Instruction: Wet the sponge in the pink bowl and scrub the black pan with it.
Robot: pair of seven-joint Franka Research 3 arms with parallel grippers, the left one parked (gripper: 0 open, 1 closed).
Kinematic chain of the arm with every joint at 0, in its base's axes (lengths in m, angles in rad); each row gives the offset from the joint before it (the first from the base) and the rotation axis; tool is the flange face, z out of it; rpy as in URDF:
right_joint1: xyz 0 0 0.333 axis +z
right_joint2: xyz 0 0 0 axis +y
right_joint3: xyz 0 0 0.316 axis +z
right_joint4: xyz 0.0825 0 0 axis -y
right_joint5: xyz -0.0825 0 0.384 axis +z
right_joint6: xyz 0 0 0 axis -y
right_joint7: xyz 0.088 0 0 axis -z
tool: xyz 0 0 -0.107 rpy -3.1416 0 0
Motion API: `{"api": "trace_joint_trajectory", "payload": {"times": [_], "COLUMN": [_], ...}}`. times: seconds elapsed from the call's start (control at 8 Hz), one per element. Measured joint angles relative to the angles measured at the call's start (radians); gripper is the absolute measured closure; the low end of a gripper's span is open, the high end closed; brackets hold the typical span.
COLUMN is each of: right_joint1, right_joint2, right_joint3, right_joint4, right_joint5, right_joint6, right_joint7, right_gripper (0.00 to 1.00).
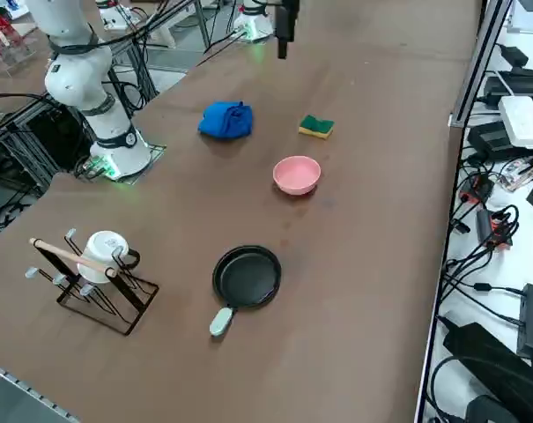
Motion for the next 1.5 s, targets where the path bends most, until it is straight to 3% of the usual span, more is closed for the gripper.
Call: {"api": "trace_joint_trajectory", "payload": {"times": [0.25, 0.62, 1.12, 1.5], "right_joint1": [0.071, 0.191, 0.224, 0.226], "right_joint2": [0.096, 0.251, 0.379, 0.428], "right_joint3": [0.001, 0.003, 0.003, 0.002], "right_joint4": [-0.039, -0.066, -0.070, -0.138], "right_joint5": [0.030, 0.031, 0.031, 0.031], "right_joint6": [0.165, 0.358, 0.496, 0.658], "right_joint7": [0.050, 0.268, 0.380, 0.388], "right_gripper": [0.00, 0.00, 0.00, 0.00]}}
